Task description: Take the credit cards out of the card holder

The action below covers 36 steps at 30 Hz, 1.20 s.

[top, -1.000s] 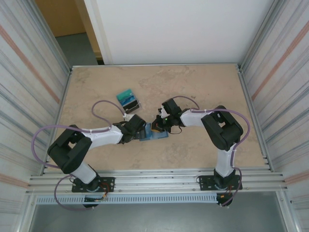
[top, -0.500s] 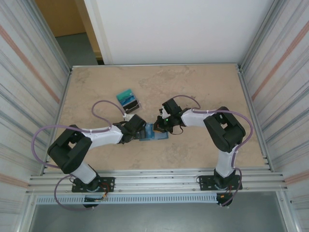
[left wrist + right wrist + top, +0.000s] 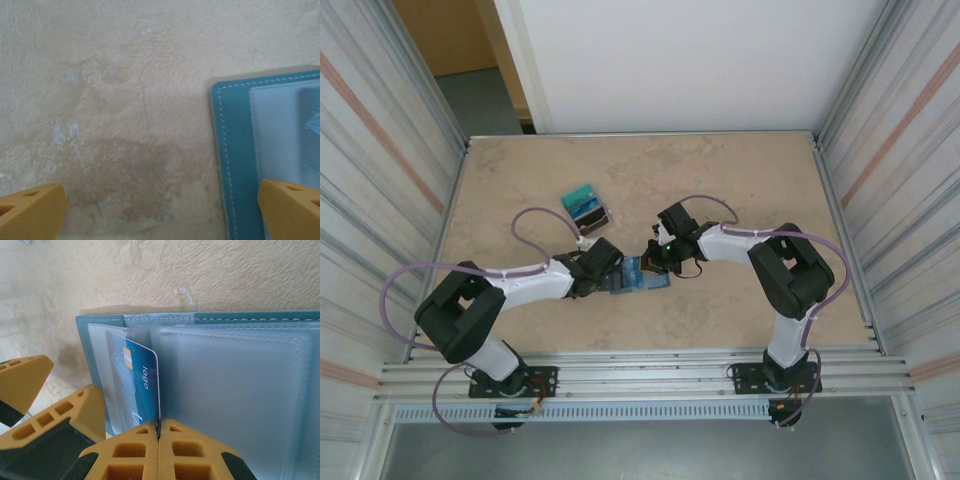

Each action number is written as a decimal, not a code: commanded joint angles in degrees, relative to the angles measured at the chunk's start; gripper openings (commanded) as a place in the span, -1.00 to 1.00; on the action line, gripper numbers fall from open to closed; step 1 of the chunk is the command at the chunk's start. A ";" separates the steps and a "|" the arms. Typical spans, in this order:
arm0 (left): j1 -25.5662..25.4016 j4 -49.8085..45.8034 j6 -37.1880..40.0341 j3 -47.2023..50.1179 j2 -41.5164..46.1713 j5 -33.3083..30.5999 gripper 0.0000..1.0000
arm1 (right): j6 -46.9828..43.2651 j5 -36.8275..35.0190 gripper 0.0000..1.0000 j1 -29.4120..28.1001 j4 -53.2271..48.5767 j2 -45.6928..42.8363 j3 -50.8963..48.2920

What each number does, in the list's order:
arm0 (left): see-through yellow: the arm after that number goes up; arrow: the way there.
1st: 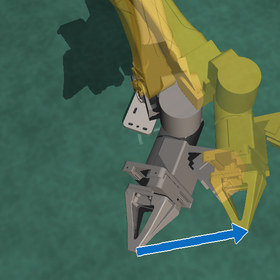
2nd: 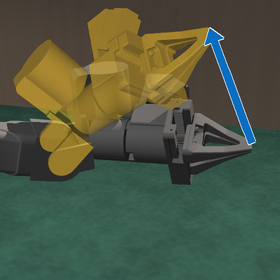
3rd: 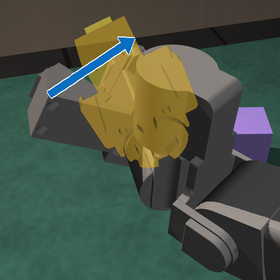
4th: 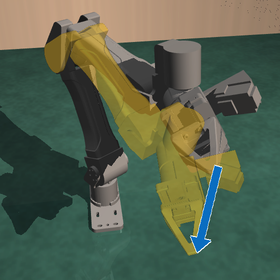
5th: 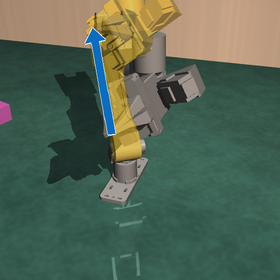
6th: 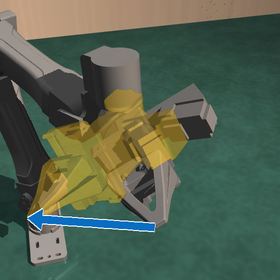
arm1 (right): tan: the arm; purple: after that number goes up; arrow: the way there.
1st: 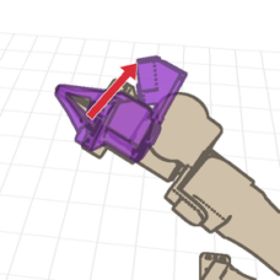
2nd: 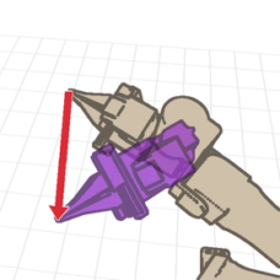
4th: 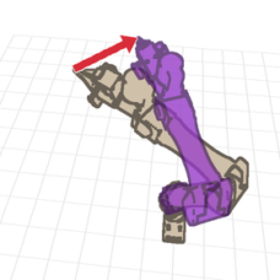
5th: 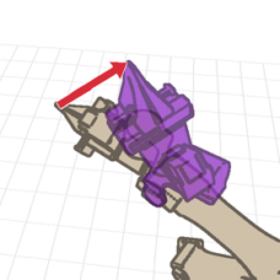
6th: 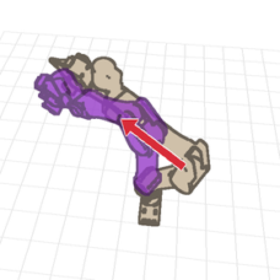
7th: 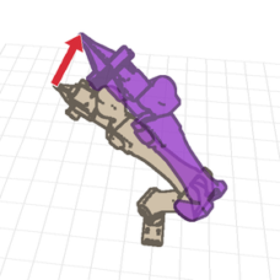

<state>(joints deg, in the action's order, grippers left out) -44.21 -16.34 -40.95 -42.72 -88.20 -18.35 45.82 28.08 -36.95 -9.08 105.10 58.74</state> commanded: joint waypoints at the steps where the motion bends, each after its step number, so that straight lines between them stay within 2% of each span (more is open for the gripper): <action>1: -0.35 -2.52 1.38 -2.47 3.05 0.53 0.97 | -0.65 -0.68 -1.00 0.21 -1.12 -1.64 0.75; 6: -0.44 -1.40 2.69 -3.07 3.66 0.99 0.97 | -0.46 -0.36 -1.00 0.21 -0.61 -1.68 0.60; 12: -0.44 -1.00 2.02 -2.91 0.15 1.47 0.97 | 0.27 0.61 -1.00 0.34 0.99 -1.48 0.08; 22: -0.44 -1.44 0.20 -3.07 -4.91 3.10 0.97 | 3.83 5.99 -0.99 1.28 9.70 -1.22 -2.99; 27: -0.44 -1.37 0.15 -2.81 -4.96 3.23 0.97 | 6.18 9.93 -0.82 1.20 16.28 0.25 -4.42; 34: -0.49 -1.26 0.29 -2.47 -4.70 3.45 0.97 | 6.55 10.61 -0.75 -0.14 18.99 2.50 -4.36; 36: -0.40 -1.28 0.34 -2.46 -4.70 3.53 0.97 | 6.65 10.67 -0.68 -0.33 19.32 2.88 -4.08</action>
<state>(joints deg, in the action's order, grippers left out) -44.38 -16.67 -39.92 -45.34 -91.61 -16.29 51.09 36.14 -35.94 7.97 106.61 54.50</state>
